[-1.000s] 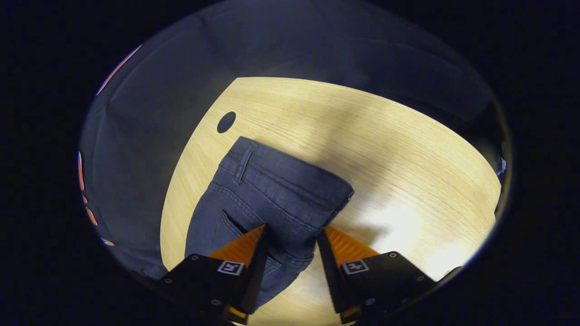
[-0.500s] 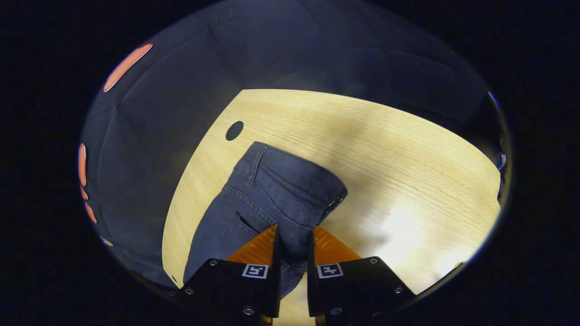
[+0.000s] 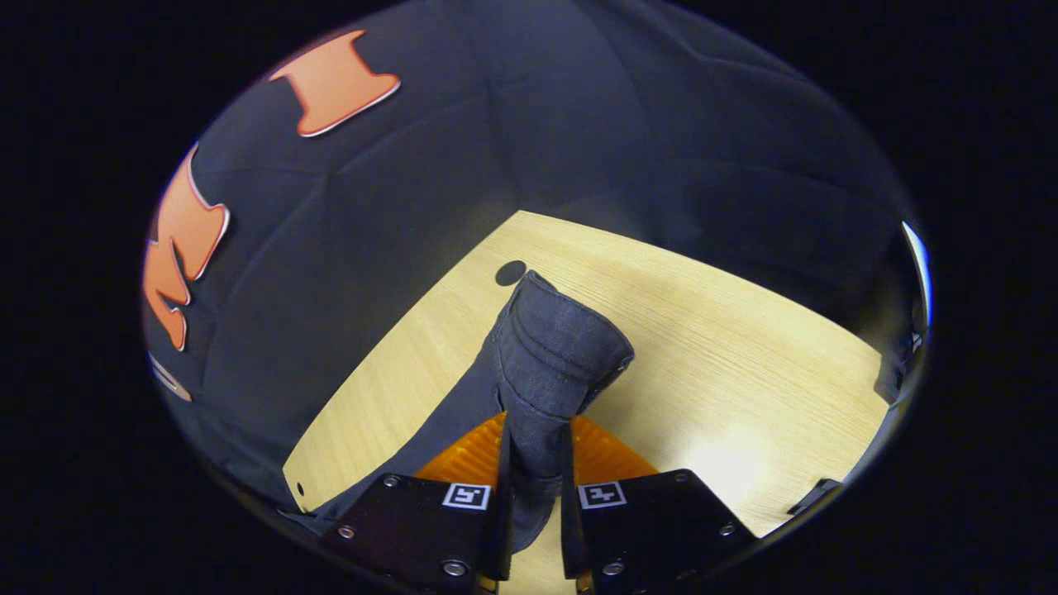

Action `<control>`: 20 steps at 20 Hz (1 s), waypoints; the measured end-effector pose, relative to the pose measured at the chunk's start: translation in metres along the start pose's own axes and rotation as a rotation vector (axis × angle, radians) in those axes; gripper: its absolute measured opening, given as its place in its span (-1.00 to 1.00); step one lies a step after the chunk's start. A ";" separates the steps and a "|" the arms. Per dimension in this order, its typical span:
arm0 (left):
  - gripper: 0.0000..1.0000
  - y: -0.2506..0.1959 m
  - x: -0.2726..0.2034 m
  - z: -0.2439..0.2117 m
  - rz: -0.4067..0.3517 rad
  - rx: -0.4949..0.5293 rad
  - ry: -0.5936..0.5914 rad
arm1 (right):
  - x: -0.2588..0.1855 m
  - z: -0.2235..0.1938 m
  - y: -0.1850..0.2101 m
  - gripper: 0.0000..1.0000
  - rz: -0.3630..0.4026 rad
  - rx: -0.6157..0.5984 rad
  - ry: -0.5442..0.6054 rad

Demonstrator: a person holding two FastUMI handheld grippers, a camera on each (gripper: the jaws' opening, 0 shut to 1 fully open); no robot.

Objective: Grasp the waist and the cuffs of the jeans and fold them to make the two legs overlap; first hold the waist and fold one-third of the jeans toward the cuffs, then hold the cuffs and fold the remaining one-third in the same direction to finish folding.

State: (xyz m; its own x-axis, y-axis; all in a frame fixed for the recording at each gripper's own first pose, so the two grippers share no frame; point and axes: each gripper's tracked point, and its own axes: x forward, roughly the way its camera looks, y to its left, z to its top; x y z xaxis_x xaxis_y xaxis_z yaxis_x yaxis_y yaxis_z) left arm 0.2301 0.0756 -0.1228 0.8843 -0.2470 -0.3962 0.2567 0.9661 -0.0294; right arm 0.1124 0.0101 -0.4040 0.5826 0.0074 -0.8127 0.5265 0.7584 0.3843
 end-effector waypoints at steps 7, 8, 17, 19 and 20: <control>0.89 0.030 -0.012 -0.005 0.013 -0.043 -0.001 | -0.059 -0.001 0.070 -0.51 0.121 -0.125 -0.060; 0.89 0.033 -0.015 -0.007 0.015 -0.051 -0.001 | -0.065 -0.005 0.085 -0.51 0.146 -0.148 -0.068; 0.91 0.062 -0.027 -0.019 0.049 -0.106 0.013 | -0.094 -0.069 0.187 -0.52 0.276 -0.379 -0.030; 0.91 0.071 -0.029 -0.021 0.059 -0.109 0.017 | -0.095 -0.093 0.202 -0.52 0.281 -0.438 -0.007; 0.91 0.075 -0.030 -0.024 0.068 -0.110 0.020 | -0.092 -0.104 0.210 -0.52 0.284 -0.461 0.002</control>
State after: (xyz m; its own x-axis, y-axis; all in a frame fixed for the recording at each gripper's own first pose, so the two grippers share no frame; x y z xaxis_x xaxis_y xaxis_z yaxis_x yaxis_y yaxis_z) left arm 0.2134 0.1569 -0.1352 0.8899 -0.1800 -0.4191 0.1509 0.9833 -0.1020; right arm 0.1050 0.2359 -0.2941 0.6609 0.2546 -0.7060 0.0218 0.9338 0.3572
